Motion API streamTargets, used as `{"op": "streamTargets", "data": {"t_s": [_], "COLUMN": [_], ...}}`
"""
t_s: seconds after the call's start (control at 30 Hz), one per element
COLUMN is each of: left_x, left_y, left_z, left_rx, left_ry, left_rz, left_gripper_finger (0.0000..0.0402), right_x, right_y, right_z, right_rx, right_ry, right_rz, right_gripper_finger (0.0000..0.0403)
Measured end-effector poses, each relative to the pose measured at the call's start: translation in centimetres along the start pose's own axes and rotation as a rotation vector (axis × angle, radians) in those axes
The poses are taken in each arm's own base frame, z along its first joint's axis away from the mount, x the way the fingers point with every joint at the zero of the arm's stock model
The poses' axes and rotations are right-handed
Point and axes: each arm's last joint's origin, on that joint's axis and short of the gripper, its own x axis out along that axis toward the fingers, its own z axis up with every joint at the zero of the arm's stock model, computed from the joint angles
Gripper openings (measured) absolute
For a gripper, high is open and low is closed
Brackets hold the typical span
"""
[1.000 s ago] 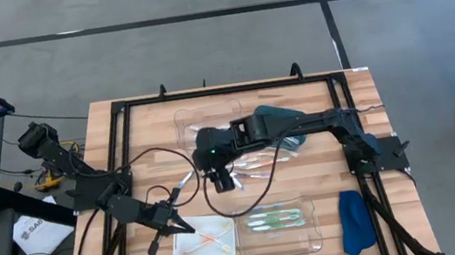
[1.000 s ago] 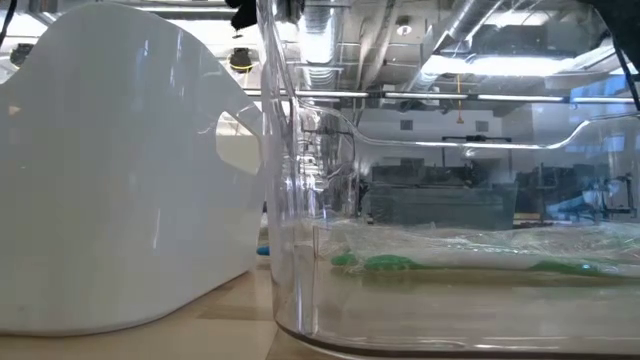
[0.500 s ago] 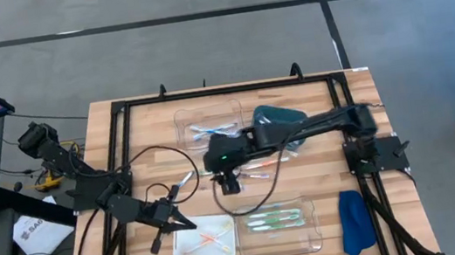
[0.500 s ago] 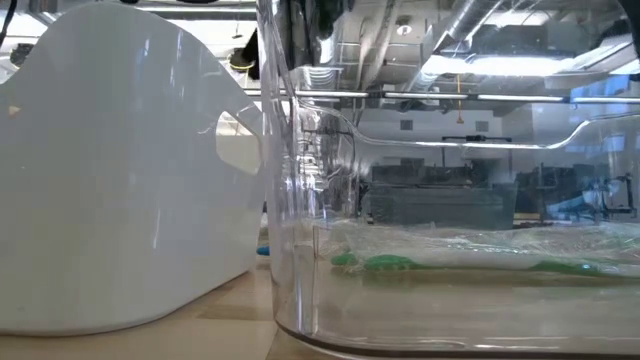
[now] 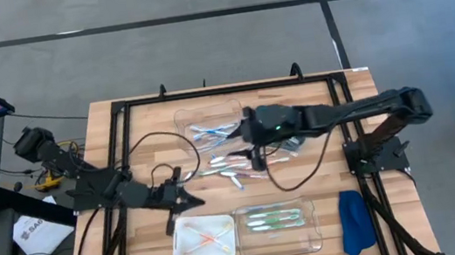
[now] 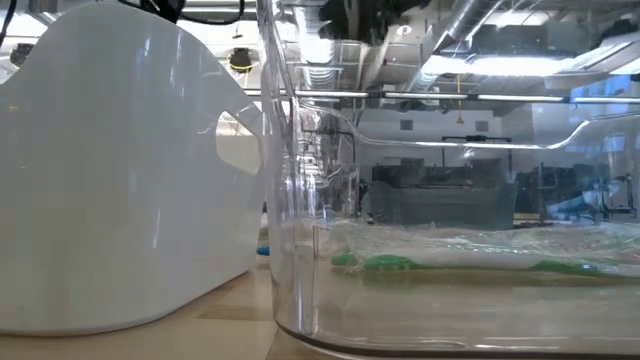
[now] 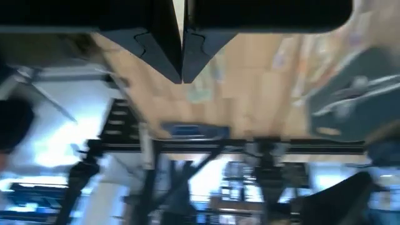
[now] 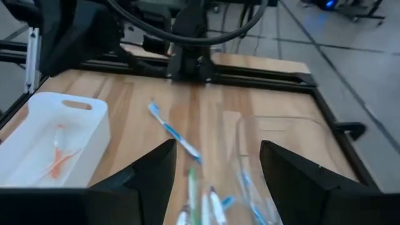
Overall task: Pick & Place Toothbrushes
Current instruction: Put the blue toothbrush into the top transparent bin
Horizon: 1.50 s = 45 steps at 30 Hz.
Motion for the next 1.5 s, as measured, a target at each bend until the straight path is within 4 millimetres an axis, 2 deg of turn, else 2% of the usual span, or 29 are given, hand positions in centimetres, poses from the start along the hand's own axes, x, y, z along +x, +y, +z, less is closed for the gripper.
{"op": "streamTargets", "data": {"t_s": [0.1, 0.23, 0.37, 0.5, 0.77, 1.0, 1.13, 1.3, 1.5], "left_x": [0.3, 0.6, 0.4, -0.1, -0.2, 1.3, 1.2, 1.3, 2.0], "left_y": [0.9, 1.8, 2.2, 2.6, 3.5, 3.3, 3.9, 4.6, 4.9], "left_z": [0.1, 0.1, -0.1, -0.6, -4.0, -6.6, -7.7, -8.3, -9.5], "left_rx": [-0.006, -0.005, 0.020, 0.004, -0.072, -0.093, -0.152, -0.226, -0.211], "left_ry": [0.000, 0.025, 0.122, 0.236, 0.519, 0.714, 0.843, 0.923, 0.987], "left_rz": [0.052, 0.104, 0.239, 0.328, 0.458, 0.425, 0.453, 0.473, 0.500], "left_gripper_finger": [0.0003, 0.0003, 0.0001, 0.0001, 0.0001, 0.0002, 0.0004, 0.0026, 0.0087], "right_x": [-1.4, -1.9, -2.2, -2.7, -2.8, -2.7, -2.7, -2.7, -2.7], "right_y": [-0.5, -0.6, -0.5, -0.5, -0.5, -0.9, -0.9, -0.9, -0.9], "right_z": [-0.6, -2.4, -3.9, -4.2, -4.5, -4.7, -4.7, -4.7, -4.7], "right_rx": [-0.007, -0.029, -0.017, -0.009, -0.009, -0.003, -0.001, -0.001, 0.000], "right_ry": [-0.022, -0.091, -0.184, -0.181, -0.153, -0.135, -0.137, -0.138, -0.137], "right_rz": [-0.020, -0.038, -0.053, -0.053, -0.049, -0.061, -0.060, -0.060, -0.060], "right_gripper_finger": [0.0225, 0.0225, 0.0225, 0.0225, 0.0225, 0.0225, 0.0225, 0.0225, 0.0225]}}
